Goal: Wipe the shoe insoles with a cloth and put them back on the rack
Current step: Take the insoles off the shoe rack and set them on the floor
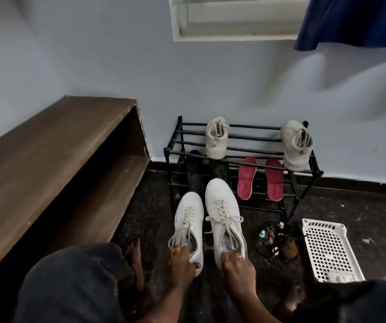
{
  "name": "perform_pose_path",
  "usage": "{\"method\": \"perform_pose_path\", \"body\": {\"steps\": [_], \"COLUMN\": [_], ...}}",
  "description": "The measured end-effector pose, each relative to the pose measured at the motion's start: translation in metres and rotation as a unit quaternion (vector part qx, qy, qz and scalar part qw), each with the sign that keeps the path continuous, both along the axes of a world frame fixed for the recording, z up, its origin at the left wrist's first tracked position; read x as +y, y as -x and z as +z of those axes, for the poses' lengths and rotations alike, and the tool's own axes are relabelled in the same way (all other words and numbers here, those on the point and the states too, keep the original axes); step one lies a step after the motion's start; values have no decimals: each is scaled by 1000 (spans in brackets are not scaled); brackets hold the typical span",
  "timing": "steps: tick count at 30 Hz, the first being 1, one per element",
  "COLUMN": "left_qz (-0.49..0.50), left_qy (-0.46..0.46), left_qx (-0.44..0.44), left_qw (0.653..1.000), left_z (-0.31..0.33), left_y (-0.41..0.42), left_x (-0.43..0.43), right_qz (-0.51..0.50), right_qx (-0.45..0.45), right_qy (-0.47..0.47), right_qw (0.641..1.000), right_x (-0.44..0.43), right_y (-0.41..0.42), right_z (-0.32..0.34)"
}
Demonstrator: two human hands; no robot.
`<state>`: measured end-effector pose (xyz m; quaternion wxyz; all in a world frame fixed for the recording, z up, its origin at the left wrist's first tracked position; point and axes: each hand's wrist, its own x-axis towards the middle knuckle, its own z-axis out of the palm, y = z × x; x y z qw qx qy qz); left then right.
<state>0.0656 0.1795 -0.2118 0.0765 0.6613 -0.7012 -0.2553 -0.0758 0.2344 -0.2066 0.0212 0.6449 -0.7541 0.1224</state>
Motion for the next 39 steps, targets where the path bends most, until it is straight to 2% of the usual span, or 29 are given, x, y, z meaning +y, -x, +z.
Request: {"method": "perform_pose_path", "body": {"steps": [4,7,13,17,20,23,27,29,34,39], "left_qz": [22,24,23,25,10,-44,-76,-67,-23,-57], "left_qy": [-11,-29,-46,-53,-57,25,114,80,-62,-53], "left_qx": [12,15,-16,-30,-33,-45,-5,-15,-68,-126], "left_qw": [1000,999,999,998,998,998,990,994,996,989], "left_z": [-54,-87,-140,-166,-179,-195,-215,-225,-235,-226], "left_y": [-9,-11,-15,-10,-6,-4,-5,-7,-11,-14], "left_x": [-12,-32,-87,-123,-141,-155,-160,-160,-161,-159], "right_qz": [10,5,29,38,30,30,17,8,39,34], "right_qx": [-12,-55,-27,12,-19,-57,-67,-50,-84,-81], "right_qy": [-94,-175,-190,-165,-176,-183,-227,-267,-338,-354], "right_qw": [995,983,981,985,984,981,971,962,937,931], "right_x": [-14,-31,-76,-112,-135,-156,-175,-173,-177,-178], "right_y": [-7,-11,-15,-19,-24,-29,-39,-40,-45,-43], "right_z": [-45,-88,-140,-162,-175,-180,-183,-192,-211,-199]}}
